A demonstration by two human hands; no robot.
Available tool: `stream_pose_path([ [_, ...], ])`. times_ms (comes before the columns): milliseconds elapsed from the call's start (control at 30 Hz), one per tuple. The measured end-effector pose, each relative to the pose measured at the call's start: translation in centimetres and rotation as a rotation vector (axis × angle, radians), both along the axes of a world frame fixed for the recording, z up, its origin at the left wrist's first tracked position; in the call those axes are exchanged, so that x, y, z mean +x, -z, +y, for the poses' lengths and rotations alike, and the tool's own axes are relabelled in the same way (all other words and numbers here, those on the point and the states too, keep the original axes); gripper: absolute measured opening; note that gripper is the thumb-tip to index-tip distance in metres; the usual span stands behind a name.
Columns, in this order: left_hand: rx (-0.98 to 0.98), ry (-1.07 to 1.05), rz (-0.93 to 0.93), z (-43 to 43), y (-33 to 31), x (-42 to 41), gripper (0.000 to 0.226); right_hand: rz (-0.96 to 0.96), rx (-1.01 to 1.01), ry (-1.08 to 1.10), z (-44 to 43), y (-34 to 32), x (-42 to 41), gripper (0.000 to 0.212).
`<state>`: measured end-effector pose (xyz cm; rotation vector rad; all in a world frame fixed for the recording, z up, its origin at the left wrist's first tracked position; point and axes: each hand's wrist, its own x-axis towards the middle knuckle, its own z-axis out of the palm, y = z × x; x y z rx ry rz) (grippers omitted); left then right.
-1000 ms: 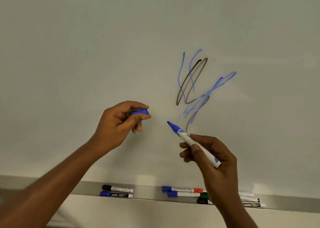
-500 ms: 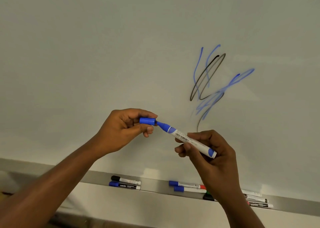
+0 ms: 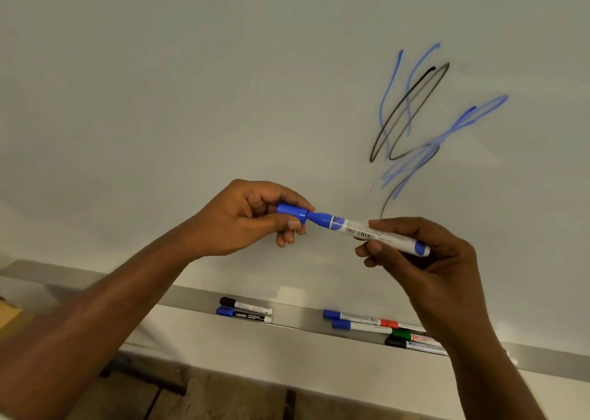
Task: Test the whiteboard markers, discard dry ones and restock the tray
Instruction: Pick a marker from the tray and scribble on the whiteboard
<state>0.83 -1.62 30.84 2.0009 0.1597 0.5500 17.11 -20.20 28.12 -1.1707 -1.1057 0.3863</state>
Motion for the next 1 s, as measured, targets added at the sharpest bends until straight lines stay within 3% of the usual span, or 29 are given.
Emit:
stream_pose_path([
  [167, 0.045, 0.005, 0.088, -0.3, 0.0, 0.0, 0.022, -0.099, -0.080, -0.004, 0.6, 0.6, 0.0, 0.025],
  [333, 0.021, -0.068, 0.036, -0.4, 0.7, -0.1, 0.026, -0.304, -0.038, 0.020, 1.9, 1.5, -0.7, 0.024],
  [533, 0.132, -0.096, 0.043, 0.4, 2.2, -0.7, 0.030, -0.120, -0.052, -0.064, 3.2, 2.1, -1.5, 0.019],
  [667, 0.176, -0.165, 0.098, 2.1, 3.4, -1.3, 0.028, -0.158, -0.138, -0.068, 5.1, 3.6, -2.1, 0.018],
  [733, 0.345, -0.229, 0.176, 3.9, 3.9, -1.5, 0.023, -0.181, -0.175, -0.042, 6.9, 5.6, -2.8, 0.015],
  [800, 0.613, -0.341, 0.238, 5.9, 4.4, -1.9, 0.037, -0.156, -0.214, 0.005, 9.1, 8.6, -3.4, 0.015],
  [900, 0.994, -0.494, 0.179, 8.5, 4.8, -3.0, 0.058, -0.147, -0.304, 0.086, 12.3, 14.2, -4.5, 0.015],
  [1000, 1.219, -0.560, 0.137, 10.2, 4.7, -3.9, 0.068, -0.229, -0.377, 0.188, 14.3, 19.9, -5.6, 0.019],
])
